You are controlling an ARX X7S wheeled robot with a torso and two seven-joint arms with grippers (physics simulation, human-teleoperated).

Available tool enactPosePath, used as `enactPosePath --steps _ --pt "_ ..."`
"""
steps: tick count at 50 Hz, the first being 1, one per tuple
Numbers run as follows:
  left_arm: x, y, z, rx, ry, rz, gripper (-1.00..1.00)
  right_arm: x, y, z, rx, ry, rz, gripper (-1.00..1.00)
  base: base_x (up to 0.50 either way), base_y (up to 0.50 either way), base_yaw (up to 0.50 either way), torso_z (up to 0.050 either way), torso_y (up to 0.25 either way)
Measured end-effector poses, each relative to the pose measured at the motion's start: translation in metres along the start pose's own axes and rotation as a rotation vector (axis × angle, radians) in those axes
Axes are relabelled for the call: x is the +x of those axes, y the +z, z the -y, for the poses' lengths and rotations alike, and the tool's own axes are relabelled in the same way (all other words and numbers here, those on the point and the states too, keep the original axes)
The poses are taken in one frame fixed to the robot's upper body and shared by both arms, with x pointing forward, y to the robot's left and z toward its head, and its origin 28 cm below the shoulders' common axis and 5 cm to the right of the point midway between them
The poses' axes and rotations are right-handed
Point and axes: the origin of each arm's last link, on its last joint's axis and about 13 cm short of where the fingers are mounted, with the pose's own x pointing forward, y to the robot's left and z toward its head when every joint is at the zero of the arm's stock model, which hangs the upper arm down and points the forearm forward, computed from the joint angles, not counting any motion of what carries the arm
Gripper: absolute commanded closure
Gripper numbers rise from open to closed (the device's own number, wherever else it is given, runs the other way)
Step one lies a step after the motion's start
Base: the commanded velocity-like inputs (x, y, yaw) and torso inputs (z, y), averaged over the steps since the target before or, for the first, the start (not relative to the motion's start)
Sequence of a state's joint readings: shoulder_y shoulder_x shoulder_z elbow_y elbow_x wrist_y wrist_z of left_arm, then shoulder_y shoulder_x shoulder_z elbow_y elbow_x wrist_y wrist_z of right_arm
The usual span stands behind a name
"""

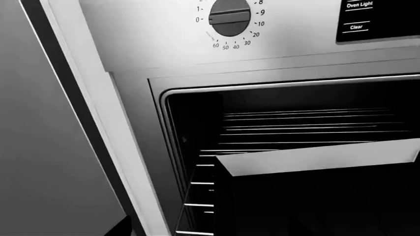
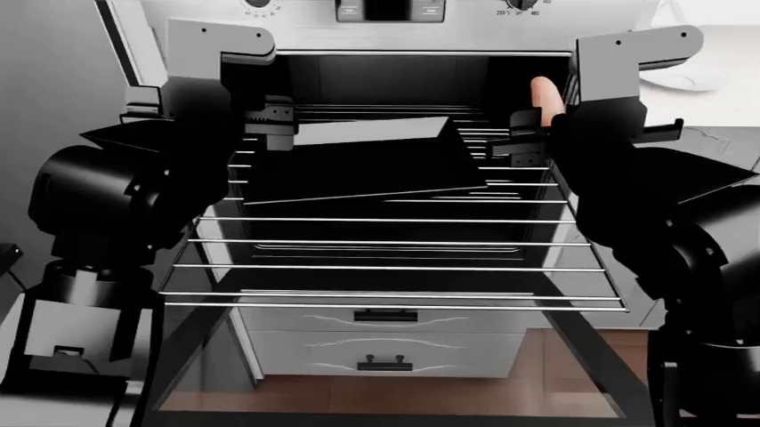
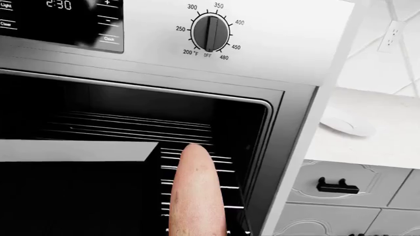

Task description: Place the sweet potato on the top rack of the oven.

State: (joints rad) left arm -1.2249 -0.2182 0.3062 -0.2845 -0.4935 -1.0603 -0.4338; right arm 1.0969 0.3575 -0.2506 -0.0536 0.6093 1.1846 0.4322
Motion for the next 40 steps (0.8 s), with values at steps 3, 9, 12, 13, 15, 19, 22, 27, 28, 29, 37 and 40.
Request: enactPosePath --steps 3,9,12,13,15,19,22,27,28,29,37,40 --pt "-0.0002 0.0002 -0.0001 0.000 0.000 0.000 -1.00 -0.0001 0.0001 0.0002 0.002 0.002 -0.001 1.00 0.00 0.00 0.00 0.000 0.000" --pt "-0.0004 0.0006 0.0001 -0.001 -0.001 0.001 -1.00 0.0001 0.0005 0.0000 0.000 0.004 -0.007 1.00 0.00 0.00 0.00 0.000 0.000" --pt "-0.0004 0.0008 0.0002 -0.001 -0.002 0.002 -1.00 0.0004 0.0007 -0.0004 -0.004 0.005 -0.011 1.00 0.00 0.00 0.00 0.000 0.000" --pt "-0.0004 0.0008 0.0002 -0.001 -0.002 0.002 -1.00 0.0005 0.0008 -0.0006 -0.005 0.006 -0.012 1.00 0.25 0.00 0.00 0.000 0.000" --pt "-0.0004 0.0010 0.0001 -0.001 -0.002 0.003 -1.00 0.0007 0.0010 -0.0011 -0.008 0.007 -0.014 1.00 0.32 0.00 0.00 0.000 0.000" --pt "-0.0005 0.0010 -0.0001 -0.002 -0.002 0.003 -1.00 0.0010 0.0015 -0.0021 -0.012 0.010 -0.017 1.00 0.36 0.01 0.00 0.000 0.000" --pt "-0.0006 0.0010 -0.0002 -0.003 -0.002 0.003 -1.00 0.0012 0.0016 -0.0028 -0.016 0.012 -0.019 1.00 0.40 0.02 0.00 0.000 0.000" --pt "-0.0005 0.0008 -0.0004 -0.004 -0.002 0.003 -1.00 0.0016 0.0014 -0.0039 -0.020 0.015 -0.022 1.00 0.40 0.03 0.00 0.000 0.000" --pt "-0.0005 0.0006 -0.0004 -0.004 -0.002 0.003 -1.00 0.0017 0.0013 -0.0041 -0.020 0.016 -0.022 1.00 0.41 0.03 0.00 0.000 0.000" --pt "-0.0005 0.0005 -0.0005 -0.004 -0.002 0.002 -1.00 0.0018 0.0013 -0.0043 -0.021 0.016 -0.023 1.00 0.40 0.03 0.00 0.000 0.000" --pt "-0.0006 -0.0004 -0.0012 -0.006 -0.001 0.002 -1.00 0.0024 0.0002 -0.0061 -0.027 0.023 -0.028 1.00 0.40 0.03 0.00 0.000 0.001" --pt "-0.0006 -0.0008 -0.0014 -0.007 -0.001 0.001 -1.00 0.0025 -0.0003 -0.0069 -0.030 0.027 -0.030 1.00 0.40 0.03 0.00 0.000 0.000"
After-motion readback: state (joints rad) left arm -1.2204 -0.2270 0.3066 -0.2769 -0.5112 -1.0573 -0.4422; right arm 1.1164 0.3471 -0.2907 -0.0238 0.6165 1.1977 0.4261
